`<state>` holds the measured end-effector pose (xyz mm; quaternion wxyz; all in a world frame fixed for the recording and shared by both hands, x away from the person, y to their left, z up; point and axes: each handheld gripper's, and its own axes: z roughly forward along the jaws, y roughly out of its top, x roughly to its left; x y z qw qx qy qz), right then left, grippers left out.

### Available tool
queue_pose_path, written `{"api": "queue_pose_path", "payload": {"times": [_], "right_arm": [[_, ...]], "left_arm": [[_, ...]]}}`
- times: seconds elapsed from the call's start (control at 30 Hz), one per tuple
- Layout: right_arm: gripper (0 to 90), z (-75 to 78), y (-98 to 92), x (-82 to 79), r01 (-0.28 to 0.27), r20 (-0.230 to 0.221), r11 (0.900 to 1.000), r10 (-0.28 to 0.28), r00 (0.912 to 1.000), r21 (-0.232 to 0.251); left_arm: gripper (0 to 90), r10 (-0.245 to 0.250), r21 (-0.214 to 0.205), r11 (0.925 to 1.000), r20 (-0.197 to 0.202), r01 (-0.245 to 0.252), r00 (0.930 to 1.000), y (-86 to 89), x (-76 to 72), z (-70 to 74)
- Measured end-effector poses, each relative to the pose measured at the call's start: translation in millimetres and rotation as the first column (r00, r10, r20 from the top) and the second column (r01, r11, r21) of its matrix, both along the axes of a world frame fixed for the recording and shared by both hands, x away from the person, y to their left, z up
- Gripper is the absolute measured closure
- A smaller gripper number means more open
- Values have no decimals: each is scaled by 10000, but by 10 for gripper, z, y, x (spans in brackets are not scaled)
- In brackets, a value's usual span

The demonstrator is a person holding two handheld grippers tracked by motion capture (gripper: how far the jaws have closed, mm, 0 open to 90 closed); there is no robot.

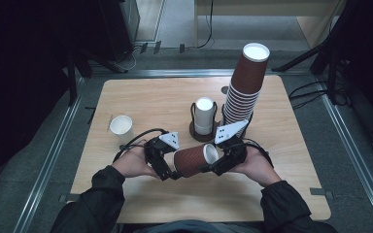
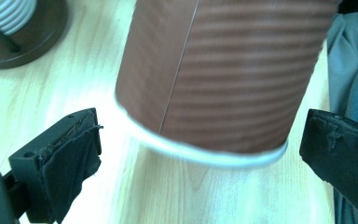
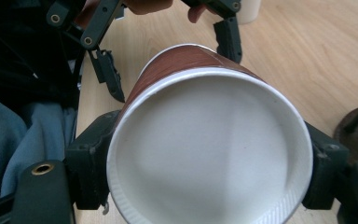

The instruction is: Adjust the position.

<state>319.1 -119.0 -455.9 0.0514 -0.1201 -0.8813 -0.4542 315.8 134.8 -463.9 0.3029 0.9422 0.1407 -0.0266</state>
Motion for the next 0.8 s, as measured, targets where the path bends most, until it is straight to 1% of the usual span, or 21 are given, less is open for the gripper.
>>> {"api": "queue_pose_path", "payload": {"times": [0.07, 0.13, 0.2, 0.27, 0.3, 0.43, 0.5, 0.6, 0.67, 0.73, 0.77, 0.8], "right_arm": [[219, 14, -32, -3, -8, -19, 9998, 8, 10000, 206], [219, 27, -54, -1, 15, -14, 9994, -15, 10000, 357], [219, 36, -69, 0, 44, -13, 9992, -44, 10000, 405], [219, 43, -79, -2, 34, 24, 9987, -36, 10000, 505], [219, 49, -84, -4, 27, 27, 9984, -29, 10000, 560], [219, 78, -104, -3, 12, 68, 9950, -19, 10000, 995], [219, 92, -113, 2, 59, 60, 9930, -67, 10000, 1183], [219, 101, -104, -5, 52, 106, 9911, -66, 9999, 1328], [219, 100, -80, -9, -2, 148, 9901, -19, 9999, 1405], [219, 99, -52, -16, -50, 76, 9881, 39, 10000, 1536], [219, 99, -42, -16, -86, 64, 9871, 76, 10000, 1596], [219, 97, -26, -21, -104, -11, 9867, 107, 9999, 1620]], "left_arm": [[0, 174, -229, 9996, -110, -176, 9998, 33, 7, 14], [0, 270, -640, 9975, -197, -282, 9994, 73, 21, 36], [0, 358, -1031, 9939, -262, -383, 9990, 96, 22, 49], [0, 385, -1268, 9911, -268, -416, 9989, 113, 20, 54], [0, 490, -1403, 9887, -292, -526, 9984, 116, 13, 51], [0, 381, -1518, 9875, -356, -431, 9986, 120, 9, 29], [0, 311, -1525, 9877, -269, -348, 9992, 106, 1, 20], [0, 191, -1562, 9874, -338, -241, 9992, 74, -2, 12], [0, 129, -1687, 9855, -404, -195, 9991, 49, -8, 5], [0, -40, -1754, 9845, -518, -51, 9986, 34, -8, 5], [0, -102, -1873, 9823, -592, -10, 9982, 25, -14, 2], [0, -115, -1885, 9821, -582, 3, 9982, 20, -16, 3]]}}
